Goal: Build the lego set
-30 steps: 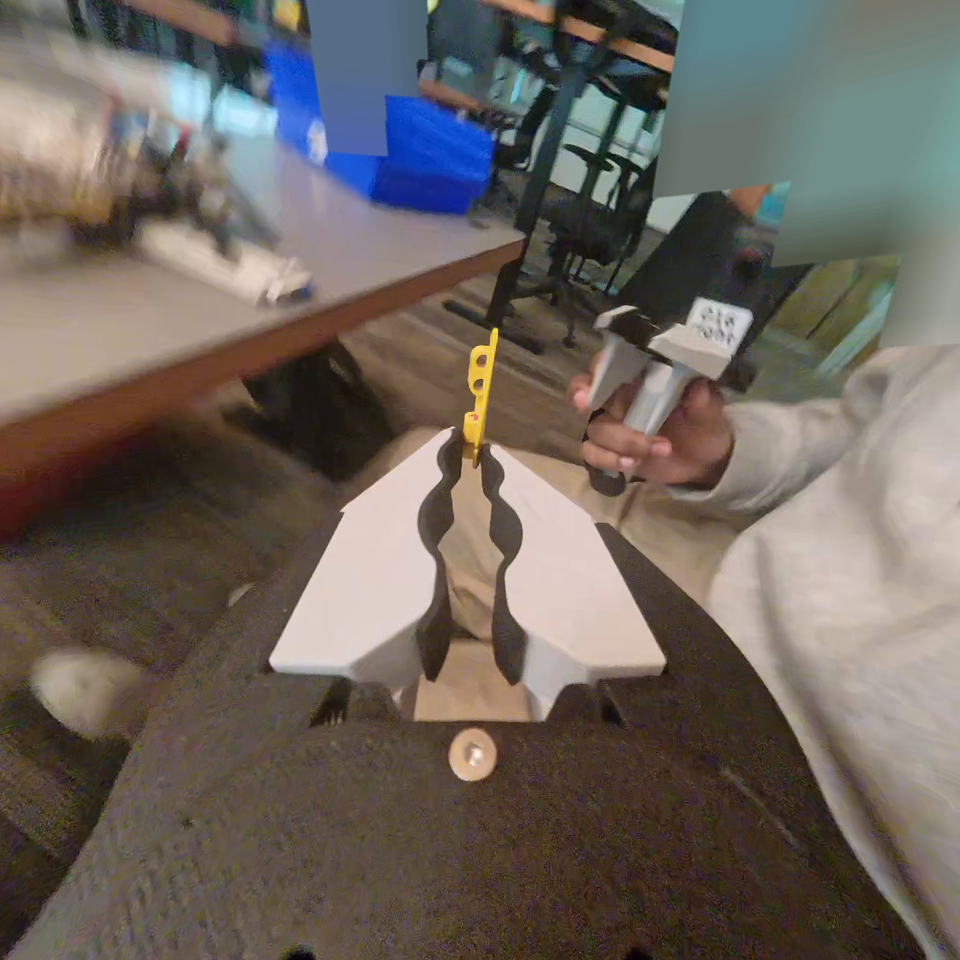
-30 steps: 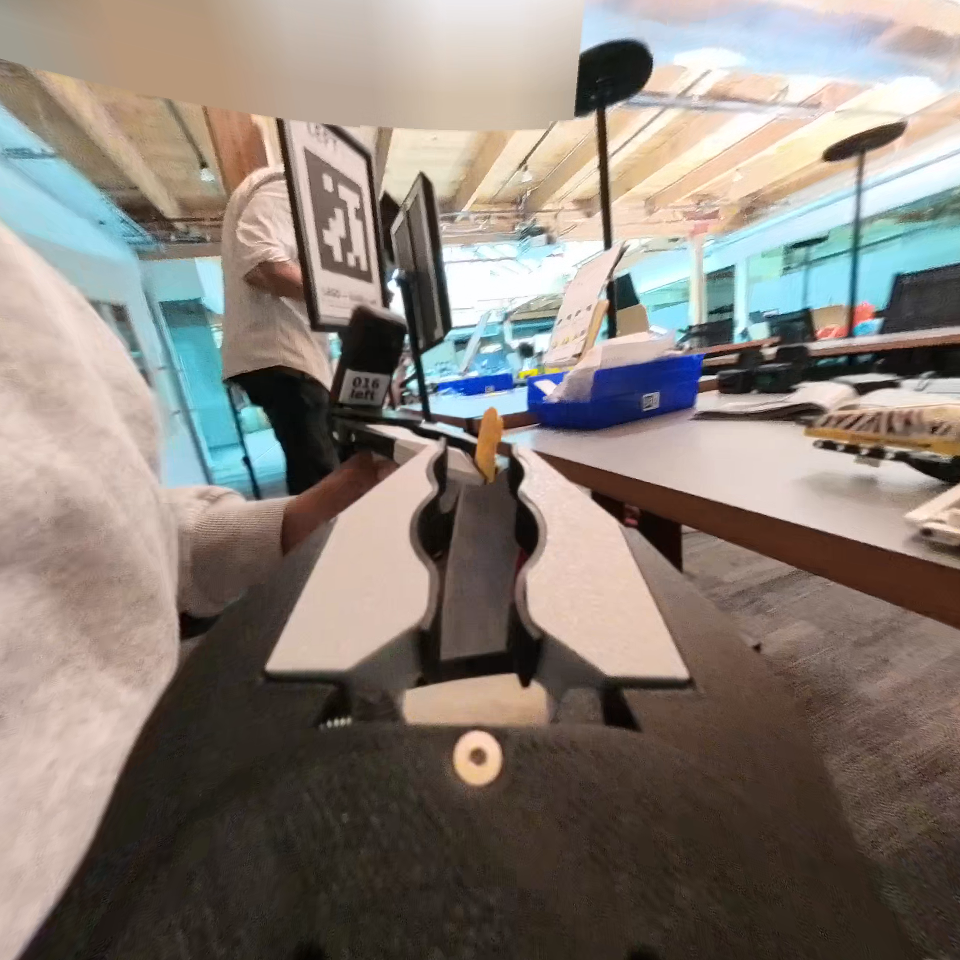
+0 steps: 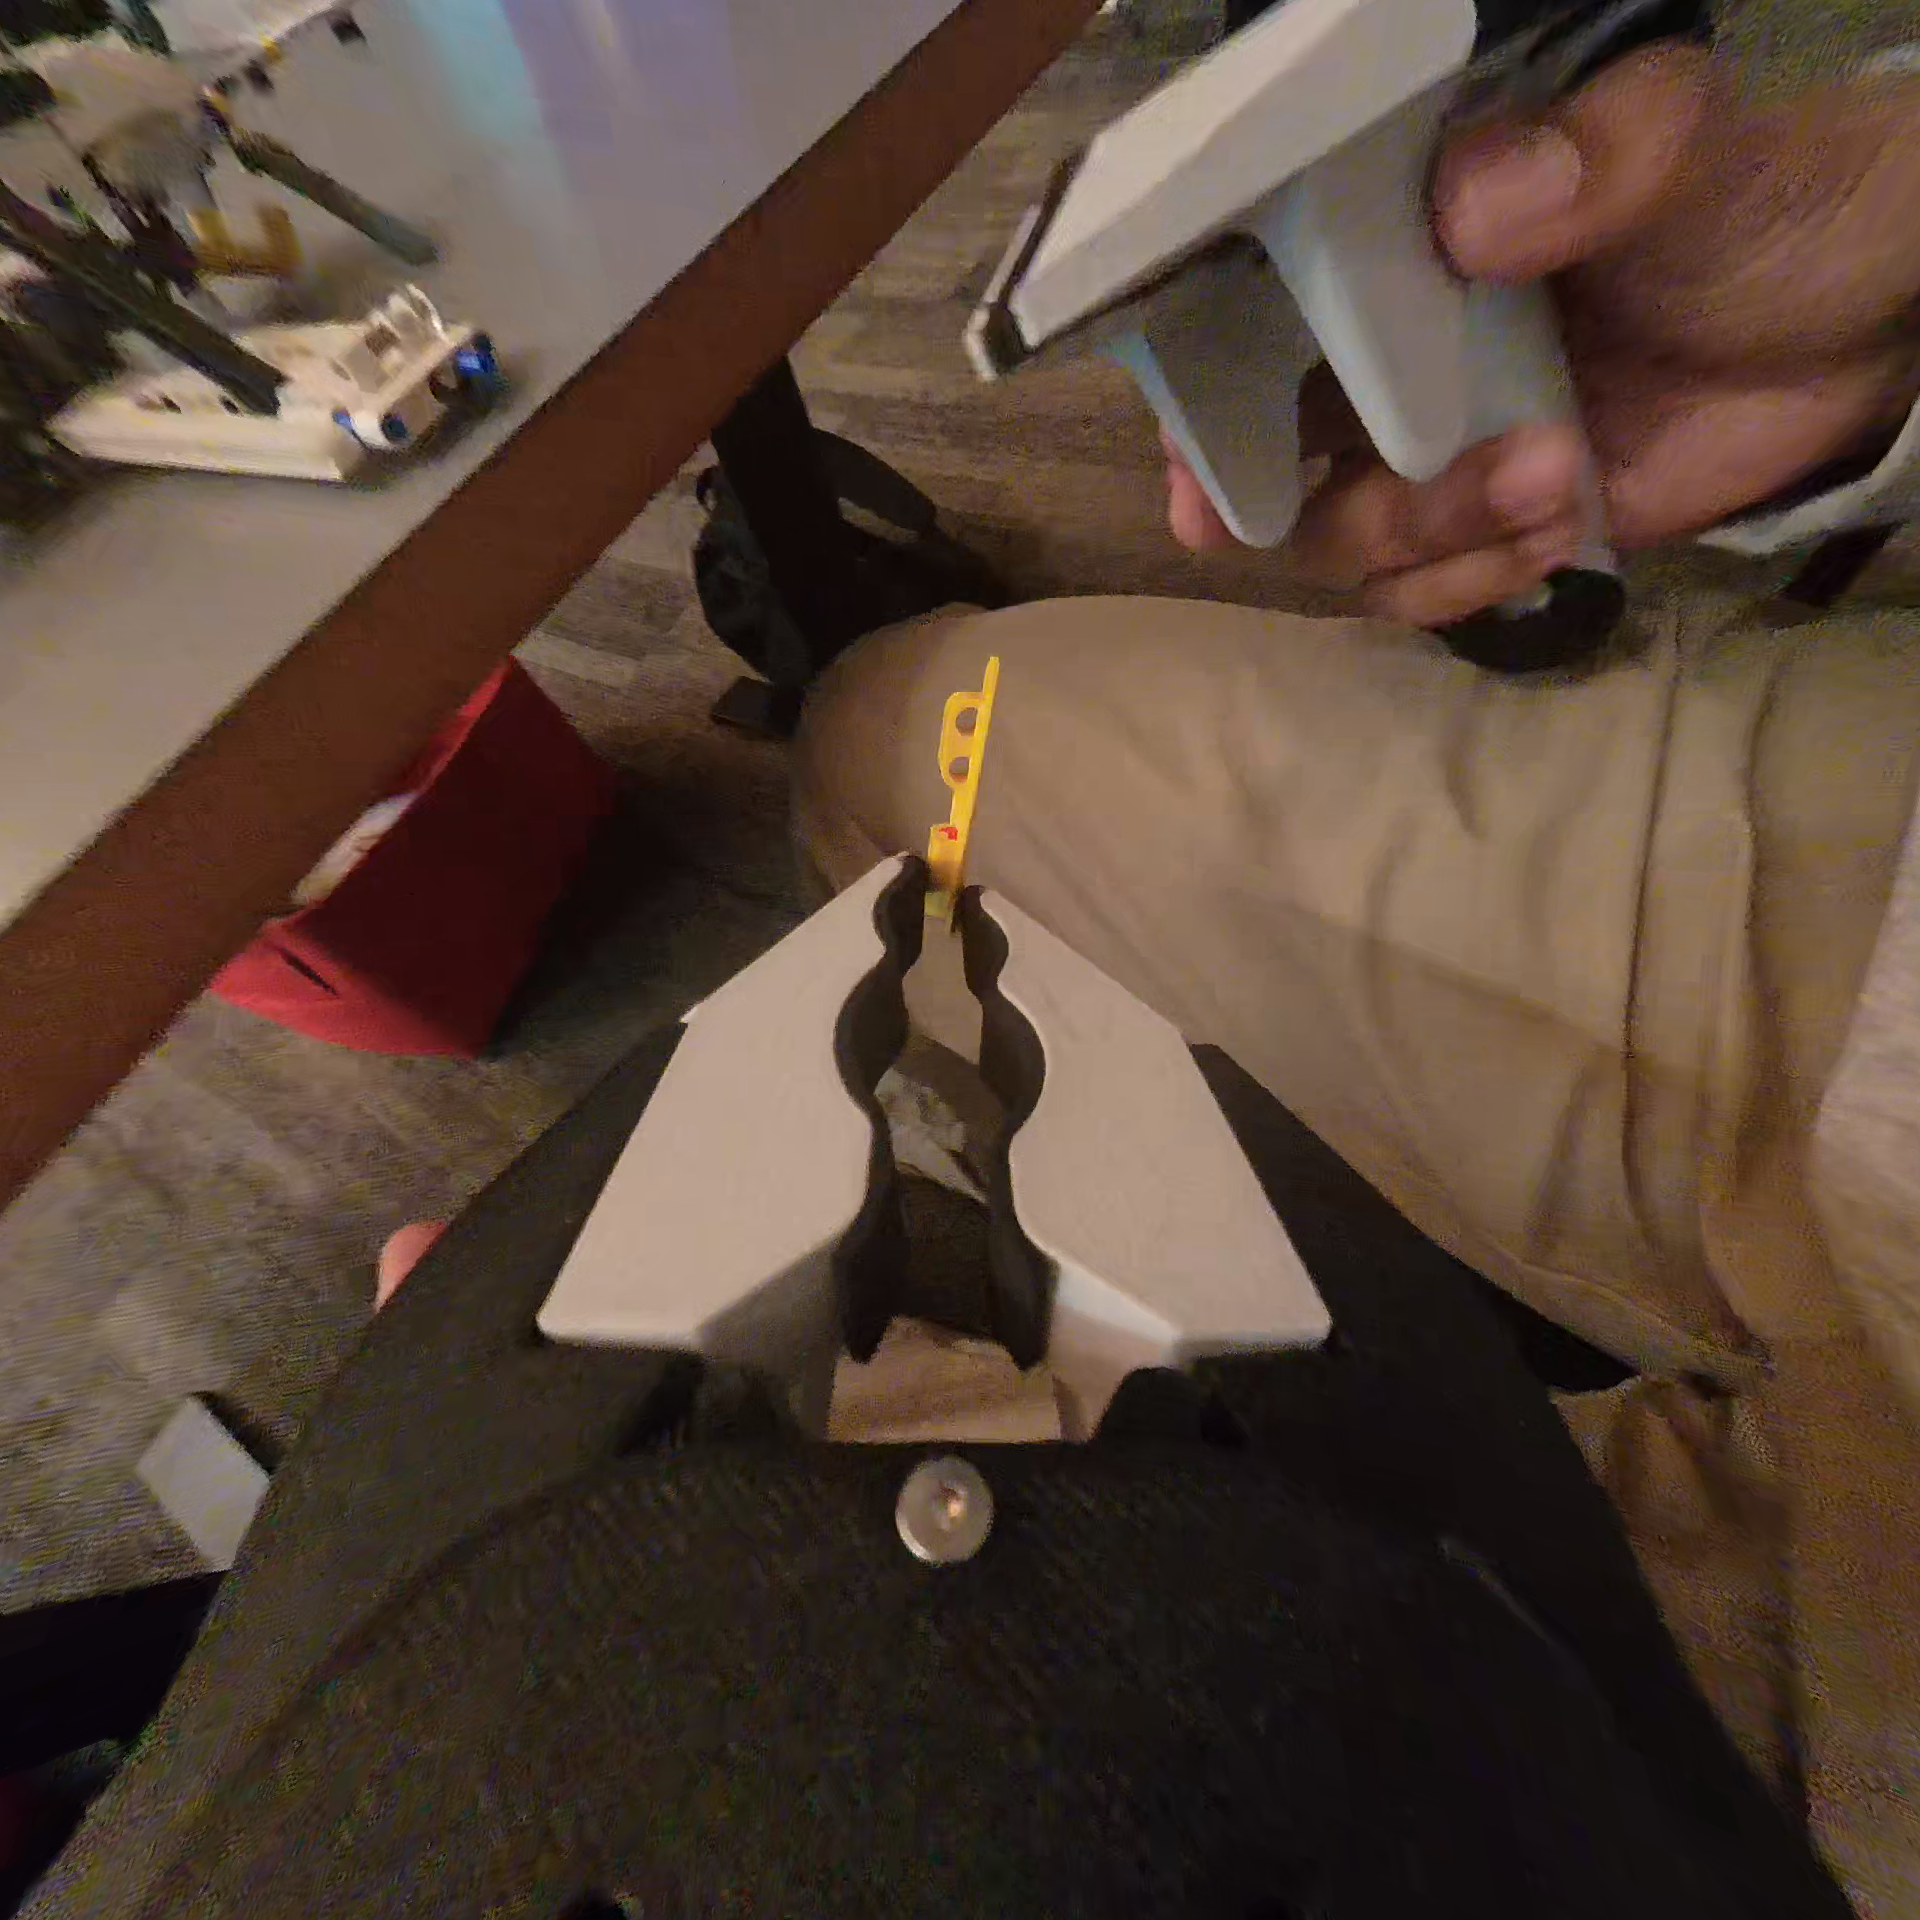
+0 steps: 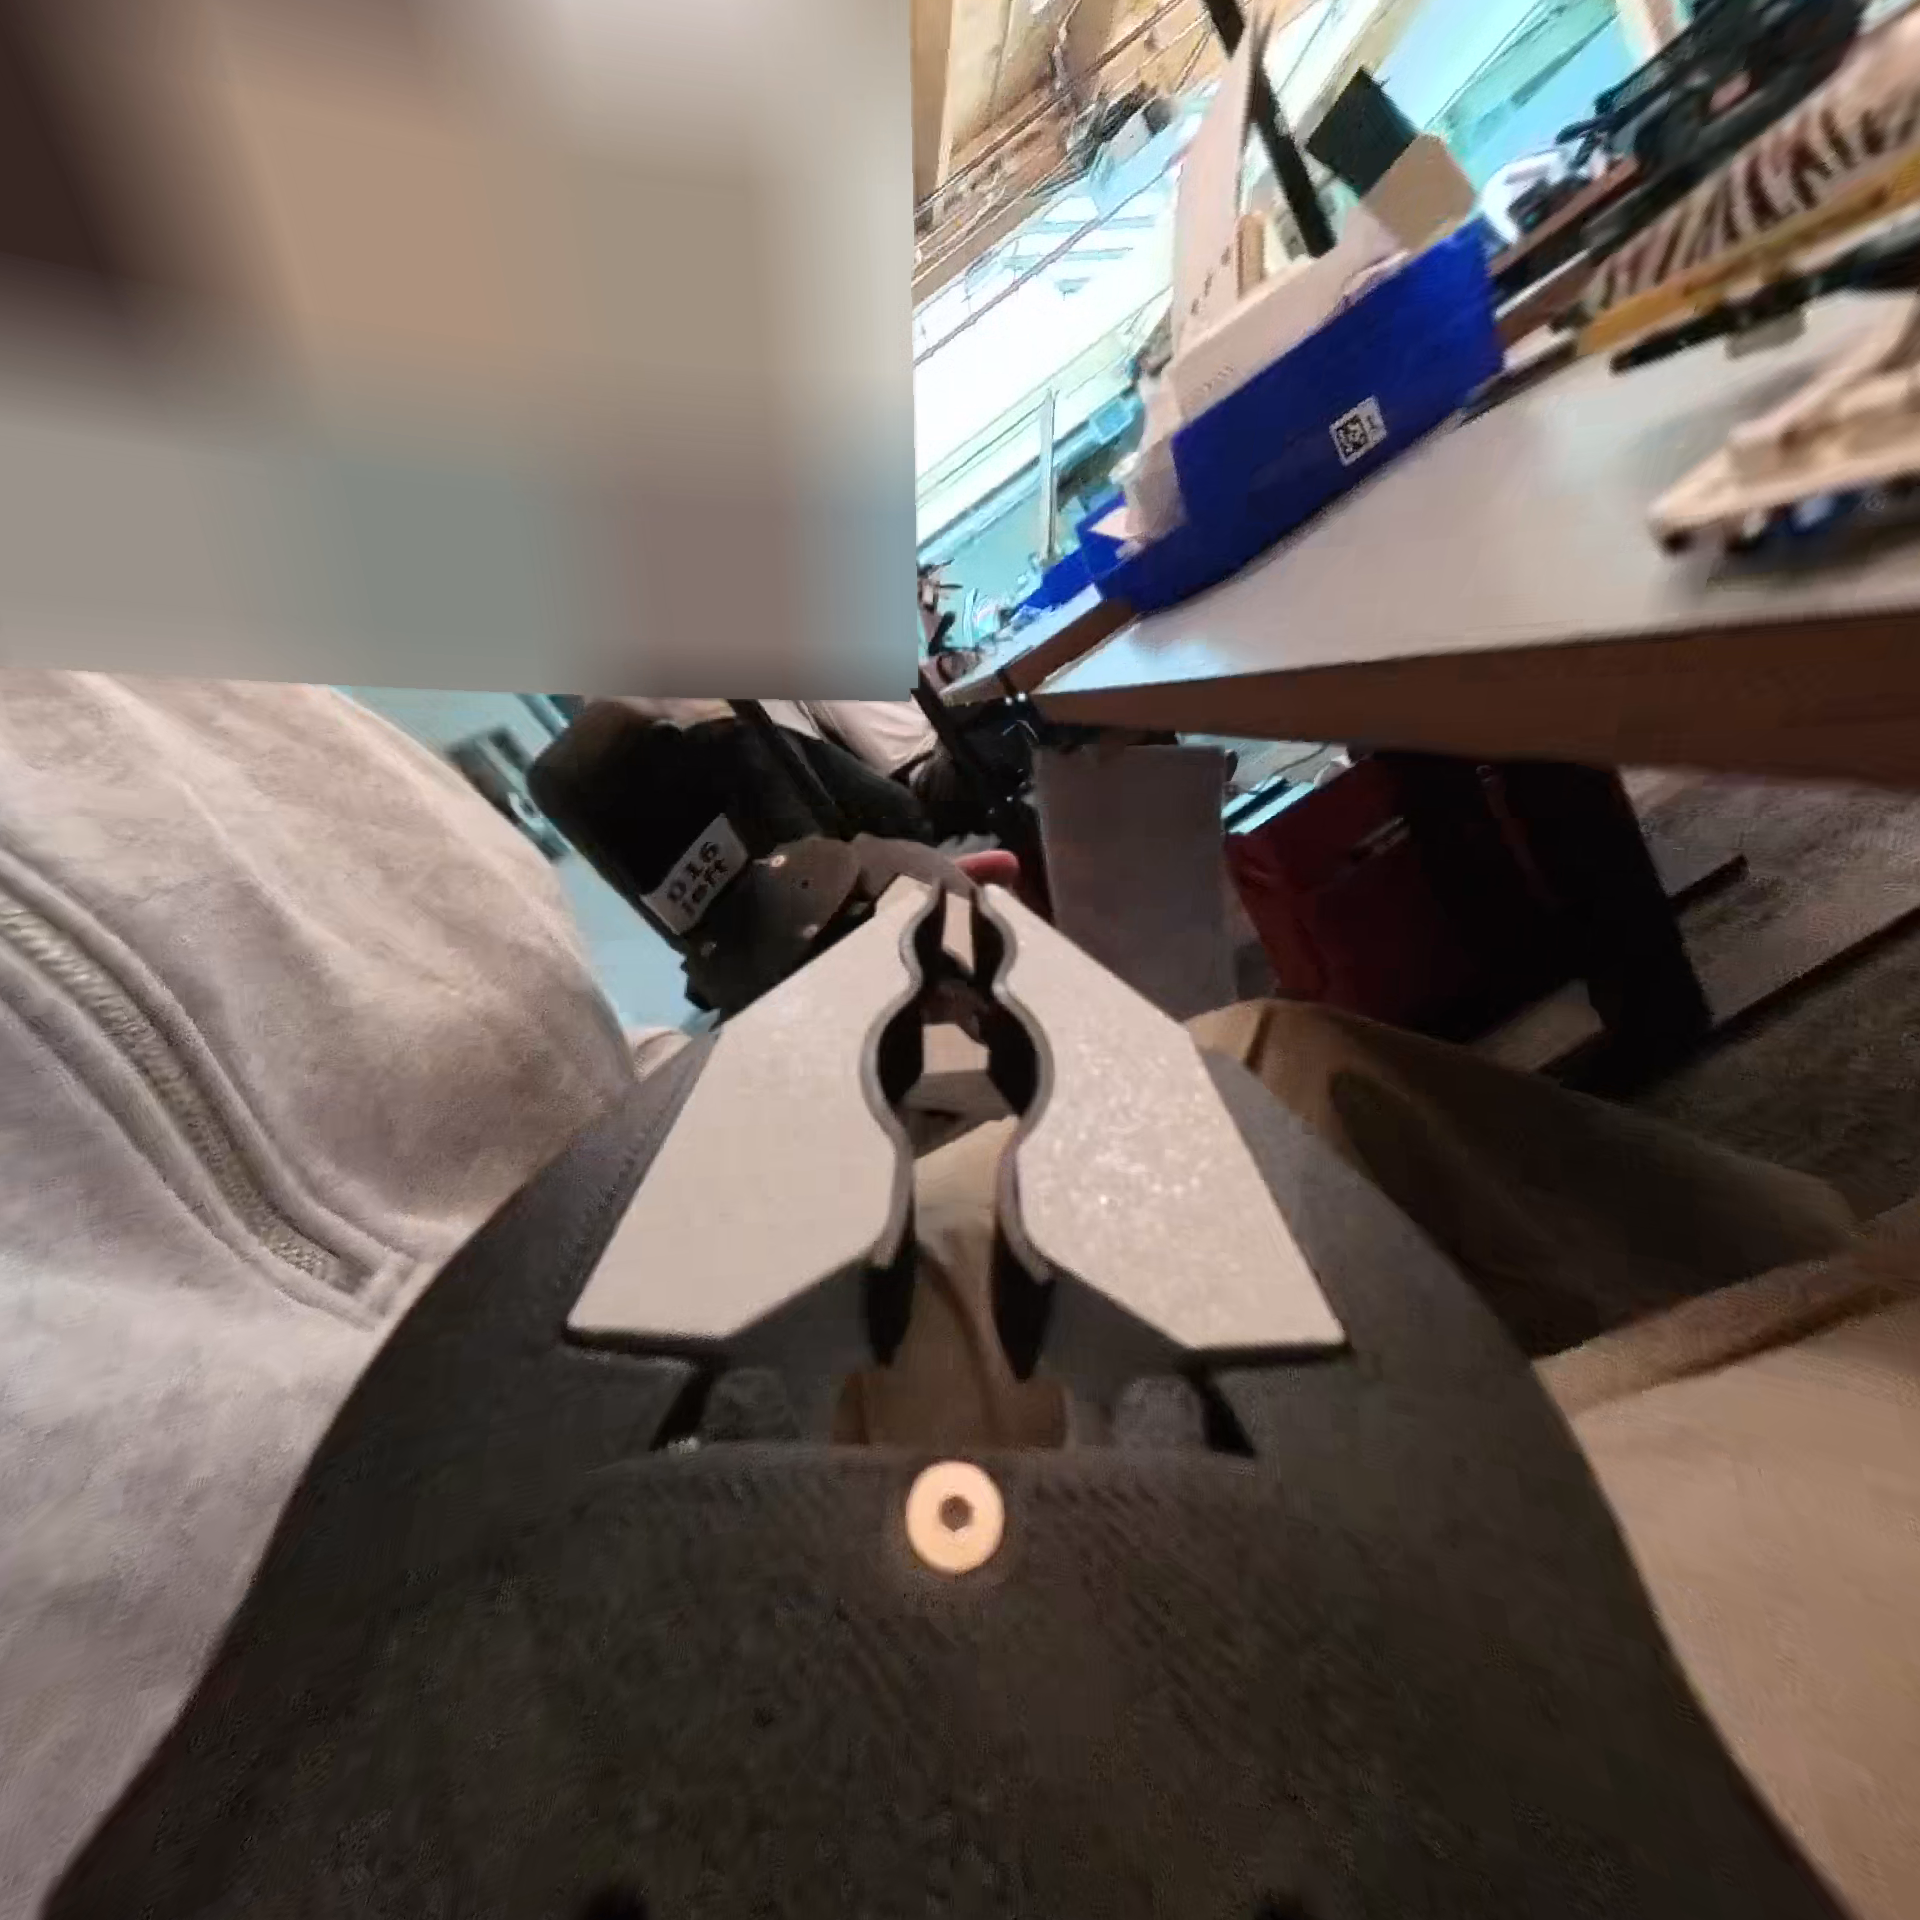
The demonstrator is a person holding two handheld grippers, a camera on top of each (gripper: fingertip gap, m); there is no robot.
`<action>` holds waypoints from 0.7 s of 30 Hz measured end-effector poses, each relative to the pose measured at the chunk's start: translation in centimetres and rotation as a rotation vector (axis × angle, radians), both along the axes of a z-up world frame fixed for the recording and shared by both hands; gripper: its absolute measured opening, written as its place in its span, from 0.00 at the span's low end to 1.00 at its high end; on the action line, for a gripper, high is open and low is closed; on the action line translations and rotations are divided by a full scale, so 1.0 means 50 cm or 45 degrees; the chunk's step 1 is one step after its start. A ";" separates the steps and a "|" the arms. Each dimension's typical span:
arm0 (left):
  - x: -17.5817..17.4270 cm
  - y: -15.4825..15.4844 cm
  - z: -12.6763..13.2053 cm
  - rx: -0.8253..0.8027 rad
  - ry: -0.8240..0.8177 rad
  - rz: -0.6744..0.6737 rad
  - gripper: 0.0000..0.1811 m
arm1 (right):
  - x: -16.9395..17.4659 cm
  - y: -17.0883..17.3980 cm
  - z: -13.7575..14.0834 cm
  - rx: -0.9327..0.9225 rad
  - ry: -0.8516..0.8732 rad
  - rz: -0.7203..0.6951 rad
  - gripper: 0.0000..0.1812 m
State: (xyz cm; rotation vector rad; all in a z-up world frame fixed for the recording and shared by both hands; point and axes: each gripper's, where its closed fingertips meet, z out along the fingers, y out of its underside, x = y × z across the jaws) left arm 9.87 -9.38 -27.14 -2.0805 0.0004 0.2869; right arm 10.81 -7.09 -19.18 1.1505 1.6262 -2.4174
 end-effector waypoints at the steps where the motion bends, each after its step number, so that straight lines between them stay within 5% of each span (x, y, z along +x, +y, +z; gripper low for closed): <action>1: -0.006 0.004 0.011 -0.014 0.070 0.003 0.02 | -0.013 -0.005 0.017 0.069 0.037 0.016 0.06; 3: -0.021 0.015 0.042 -0.034 0.219 0.025 0.03 | -0.042 -0.018 0.035 0.275 0.102 0.020 0.18; 6: -0.046 0.027 0.111 0.009 0.405 0.066 0.03 | -0.078 -0.033 0.029 0.565 0.284 -0.032 0.18; 9: -0.074 0.016 0.157 0.027 0.503 0.142 0.02 | -0.093 -0.042 0.058 0.519 0.349 -0.037 0.18; 12: -0.095 -0.013 0.147 -0.019 0.554 0.223 0.02 | -0.088 -0.037 0.084 0.375 0.349 -0.034 0.19; 21: -0.084 0.008 0.109 -0.114 0.775 0.211 0.03 | -0.077 -0.047 0.004 0.634 0.288 -0.127 0.21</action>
